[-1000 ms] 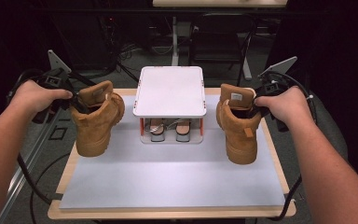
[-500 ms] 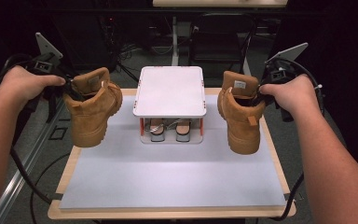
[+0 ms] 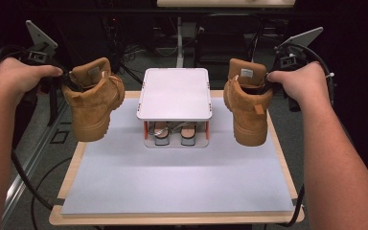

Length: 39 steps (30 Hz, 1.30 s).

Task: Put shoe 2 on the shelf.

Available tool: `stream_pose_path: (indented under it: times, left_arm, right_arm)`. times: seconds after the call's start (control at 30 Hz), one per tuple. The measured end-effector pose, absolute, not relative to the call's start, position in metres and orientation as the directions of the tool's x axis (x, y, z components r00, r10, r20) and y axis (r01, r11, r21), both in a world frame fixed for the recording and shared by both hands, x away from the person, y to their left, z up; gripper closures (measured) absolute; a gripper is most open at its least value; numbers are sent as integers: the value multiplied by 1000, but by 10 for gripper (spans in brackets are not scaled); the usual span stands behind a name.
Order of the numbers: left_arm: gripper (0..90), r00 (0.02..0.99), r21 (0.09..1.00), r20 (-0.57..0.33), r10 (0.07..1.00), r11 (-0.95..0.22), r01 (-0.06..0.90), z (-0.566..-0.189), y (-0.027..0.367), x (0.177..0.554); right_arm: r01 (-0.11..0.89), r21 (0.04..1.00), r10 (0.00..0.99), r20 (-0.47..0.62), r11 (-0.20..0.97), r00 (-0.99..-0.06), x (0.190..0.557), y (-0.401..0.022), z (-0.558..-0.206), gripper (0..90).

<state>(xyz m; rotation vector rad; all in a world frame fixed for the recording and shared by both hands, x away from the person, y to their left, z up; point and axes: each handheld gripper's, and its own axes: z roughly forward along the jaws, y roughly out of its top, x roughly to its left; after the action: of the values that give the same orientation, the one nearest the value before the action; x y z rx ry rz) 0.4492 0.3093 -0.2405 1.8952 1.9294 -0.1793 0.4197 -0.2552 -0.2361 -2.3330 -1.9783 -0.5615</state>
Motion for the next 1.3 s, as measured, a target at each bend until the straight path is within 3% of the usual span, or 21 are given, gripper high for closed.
stream_pose_path:
  times: [1.3]
  left_arm:
    - [811,80,249,-412,908,28,968,-222,221,471]
  right_arm:
    - [943,275,937,338,-187,87,458,-183,-224,820]
